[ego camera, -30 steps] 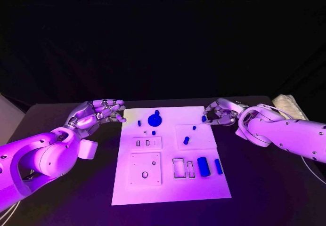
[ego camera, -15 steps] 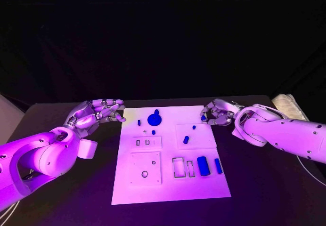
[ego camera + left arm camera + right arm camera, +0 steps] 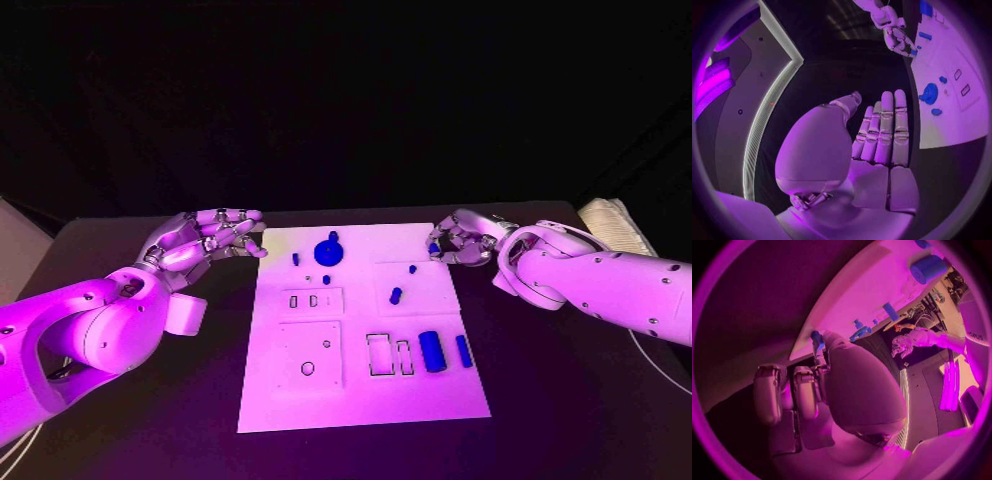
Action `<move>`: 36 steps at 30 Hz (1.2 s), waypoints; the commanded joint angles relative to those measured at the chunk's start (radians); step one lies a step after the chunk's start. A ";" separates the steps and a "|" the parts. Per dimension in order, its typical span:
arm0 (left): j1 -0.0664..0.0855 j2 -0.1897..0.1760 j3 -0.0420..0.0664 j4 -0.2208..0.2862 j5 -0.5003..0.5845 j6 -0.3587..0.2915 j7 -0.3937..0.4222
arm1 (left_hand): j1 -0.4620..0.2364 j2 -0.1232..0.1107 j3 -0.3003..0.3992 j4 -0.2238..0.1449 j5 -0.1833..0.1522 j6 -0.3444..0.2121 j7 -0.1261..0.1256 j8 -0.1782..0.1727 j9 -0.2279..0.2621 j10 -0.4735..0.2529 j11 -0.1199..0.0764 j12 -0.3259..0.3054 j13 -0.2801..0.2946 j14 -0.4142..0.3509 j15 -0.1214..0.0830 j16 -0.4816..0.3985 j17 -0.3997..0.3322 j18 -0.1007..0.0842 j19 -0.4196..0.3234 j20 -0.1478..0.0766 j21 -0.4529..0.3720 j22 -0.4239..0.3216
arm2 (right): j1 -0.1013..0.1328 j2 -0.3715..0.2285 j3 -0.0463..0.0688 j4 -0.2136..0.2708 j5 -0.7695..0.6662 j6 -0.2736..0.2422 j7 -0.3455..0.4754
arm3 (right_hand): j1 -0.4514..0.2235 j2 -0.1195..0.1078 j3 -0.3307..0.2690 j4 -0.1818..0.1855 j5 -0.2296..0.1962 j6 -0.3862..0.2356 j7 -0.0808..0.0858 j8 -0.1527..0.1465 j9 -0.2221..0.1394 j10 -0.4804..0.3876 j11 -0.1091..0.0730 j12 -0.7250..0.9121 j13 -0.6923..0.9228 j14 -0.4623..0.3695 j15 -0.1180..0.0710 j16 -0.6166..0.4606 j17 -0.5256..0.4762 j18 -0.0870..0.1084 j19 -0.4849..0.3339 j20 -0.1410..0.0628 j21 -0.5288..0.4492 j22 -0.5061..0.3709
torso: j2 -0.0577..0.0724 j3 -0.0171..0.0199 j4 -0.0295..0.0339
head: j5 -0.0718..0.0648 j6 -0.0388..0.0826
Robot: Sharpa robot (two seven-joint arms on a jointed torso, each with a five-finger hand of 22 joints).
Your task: Assemble the parts on the task board
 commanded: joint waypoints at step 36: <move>0.000 0.004 0.001 -0.006 -0.006 0.026 -0.008 | -0.011 -0.001 0.006 -0.003 -0.001 -0.005 0.007 -0.009 0.000 -0.012 0.000 -0.003 0.001 -0.010 0.002 0.001 0.000 -0.001 -0.013 0.000 0.008 0.003 | -0.003 -0.011 -0.001 -0.003 0.003 0.028 0.031 | -0.013 -0.028 -0.020 -0.005 -0.072 -0.046 0.015 -0.019 -0.017 0.012 0.009 -0.007 0.171 0.104 0.003 0.004 0.263 -0.001 0.055 0.005 0.003 0.172 | 0.000 0.0000 -0.0002 | -0.002 -0.002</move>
